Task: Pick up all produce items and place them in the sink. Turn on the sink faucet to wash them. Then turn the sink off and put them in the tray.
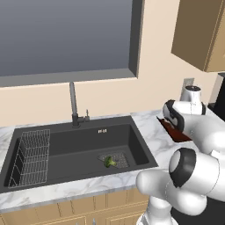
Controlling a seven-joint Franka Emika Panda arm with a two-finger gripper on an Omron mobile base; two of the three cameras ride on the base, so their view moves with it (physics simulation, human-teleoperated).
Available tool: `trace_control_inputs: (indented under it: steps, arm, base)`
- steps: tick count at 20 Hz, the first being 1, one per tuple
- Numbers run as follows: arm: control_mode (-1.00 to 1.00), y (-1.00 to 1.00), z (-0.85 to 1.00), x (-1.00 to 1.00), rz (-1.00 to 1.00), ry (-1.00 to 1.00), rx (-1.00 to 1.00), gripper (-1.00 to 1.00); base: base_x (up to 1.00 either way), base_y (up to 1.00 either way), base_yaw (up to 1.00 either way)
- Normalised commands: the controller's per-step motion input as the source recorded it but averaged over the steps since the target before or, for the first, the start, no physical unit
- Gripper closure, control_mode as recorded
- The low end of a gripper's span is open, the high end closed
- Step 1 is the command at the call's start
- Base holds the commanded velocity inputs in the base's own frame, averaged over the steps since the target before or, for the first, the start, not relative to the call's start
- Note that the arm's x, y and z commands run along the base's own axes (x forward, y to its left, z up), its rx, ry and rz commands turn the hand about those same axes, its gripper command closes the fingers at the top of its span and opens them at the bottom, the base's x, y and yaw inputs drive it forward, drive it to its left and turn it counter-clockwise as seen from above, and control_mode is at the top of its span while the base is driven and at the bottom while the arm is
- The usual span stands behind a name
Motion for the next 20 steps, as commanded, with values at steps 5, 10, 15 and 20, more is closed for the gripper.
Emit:
trace_control_inputs:
  steps: [5, 10, 15, 20]
  arm:
    - [-1.00, -0.72, -0.07, -0.31, -0.15, 0.03, 0.00, -1.00]
    - [-1.00, -0.64, -0.17, -0.17, -0.13, 0.04, 0.00, -1.00]
    - [-1.00, -0.40, -0.13, -0.02, -0.08, 0.01, 0.00, -1.00]
    - [-1.00, -0.23, -0.05, 0.02, -0.02, 0.00, 0.01, -1.00]
  base:
    - [0.00, 0.00, 0.00]
    - [0.00, 0.00, 0.00]
    - [0.00, 0.00, 0.00]
    - [0.00, 0.00, 0.00]
